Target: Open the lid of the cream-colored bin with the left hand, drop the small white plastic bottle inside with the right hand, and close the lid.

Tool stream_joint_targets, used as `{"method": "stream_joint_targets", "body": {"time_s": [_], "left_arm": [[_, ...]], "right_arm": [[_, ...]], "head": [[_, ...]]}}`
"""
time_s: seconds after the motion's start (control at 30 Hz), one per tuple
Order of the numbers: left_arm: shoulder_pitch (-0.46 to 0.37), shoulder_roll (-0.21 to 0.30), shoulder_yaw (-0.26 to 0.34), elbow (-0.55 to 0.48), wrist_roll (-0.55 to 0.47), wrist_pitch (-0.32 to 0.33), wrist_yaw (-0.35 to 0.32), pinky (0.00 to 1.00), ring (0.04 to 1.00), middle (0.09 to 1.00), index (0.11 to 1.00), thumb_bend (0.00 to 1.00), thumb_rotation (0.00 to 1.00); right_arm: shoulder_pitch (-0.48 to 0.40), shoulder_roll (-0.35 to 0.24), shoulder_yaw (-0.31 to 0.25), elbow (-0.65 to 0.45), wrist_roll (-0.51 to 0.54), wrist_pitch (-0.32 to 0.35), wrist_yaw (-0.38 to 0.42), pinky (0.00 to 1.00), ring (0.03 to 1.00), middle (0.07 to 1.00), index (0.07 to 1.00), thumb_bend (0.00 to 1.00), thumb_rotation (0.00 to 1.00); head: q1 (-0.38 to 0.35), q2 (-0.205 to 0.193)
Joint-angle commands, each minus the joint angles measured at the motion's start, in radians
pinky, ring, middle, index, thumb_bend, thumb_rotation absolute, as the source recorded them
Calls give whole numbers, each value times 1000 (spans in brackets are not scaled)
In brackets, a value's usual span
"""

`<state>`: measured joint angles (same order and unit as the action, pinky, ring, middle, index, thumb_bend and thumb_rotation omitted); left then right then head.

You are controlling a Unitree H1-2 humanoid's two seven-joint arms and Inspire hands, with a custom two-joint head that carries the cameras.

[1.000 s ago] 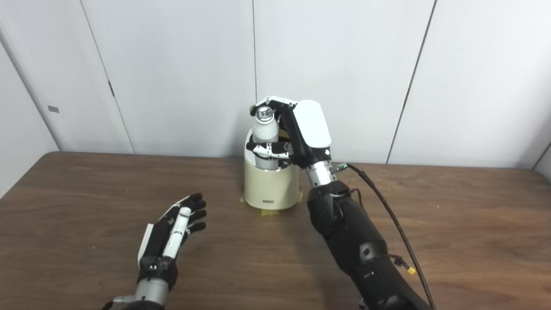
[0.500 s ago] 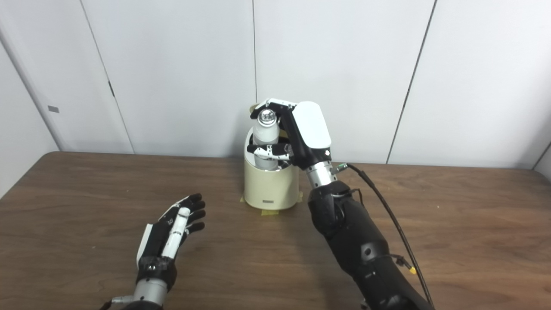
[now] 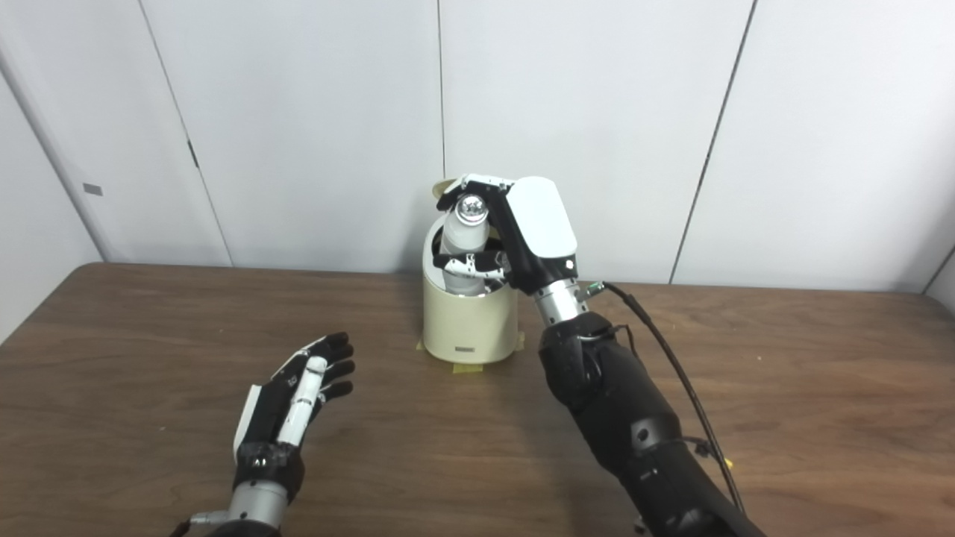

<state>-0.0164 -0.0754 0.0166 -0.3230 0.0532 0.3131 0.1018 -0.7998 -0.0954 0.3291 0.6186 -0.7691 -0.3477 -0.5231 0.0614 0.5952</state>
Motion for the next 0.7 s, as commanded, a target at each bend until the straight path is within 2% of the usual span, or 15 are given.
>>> {"method": "stream_joint_targets", "body": {"time_s": [0.0,0.2,0.43,0.5,0.53,0.57,0.6,0.67], "left_arm": [[-19,-4,-1,-35,0,-23,0,748,784,789,777,519,723],[-18,-2,-1,-34,2,-25,-2,758,785,793,773,521,728],[-18,1,-4,-36,6,-21,-3,754,783,790,765,495,735],[-18,1,-3,-36,4,-24,-3,752,782,788,761,485,727],[-18,2,-3,-35,4,-25,-4,751,781,787,760,477,725],[-18,3,-4,-34,4,-27,-5,749,779,785,757,471,724],[-17,4,-4,-34,5,-27,-5,750,781,787,757,467,726],[-17,5,-6,-35,7,-25,-6,750,781,787,757,465,728]], "right_arm": [[-46,-13,2,1,-2,-1,-2,325,393,490,516,497,0],[-43,-16,8,16,-10,-7,-17,325,395,489,518,497,0],[-31,-17,16,-21,-18,67,37,314,402,485,533,496,0],[-29,-20,24,-32,-30,94,49,323,431,483,537,498,0],[-28,-21,28,-40,-37,116,64,336,450,483,534,499,0],[-27,-24,33,-49,-41,135,84,407,459,491,508,512,0],[-26,-26,37,-56,-43,151,104,458,536,500,495,521,0],[-24,-34,48,-75,-48,191,160,575,662,657,496,523,111]], "head": [[0,0],[-5,1],[-8,2],[-9,3],[-9,3],[-9,3],[-9,3],[-9,3]]}}
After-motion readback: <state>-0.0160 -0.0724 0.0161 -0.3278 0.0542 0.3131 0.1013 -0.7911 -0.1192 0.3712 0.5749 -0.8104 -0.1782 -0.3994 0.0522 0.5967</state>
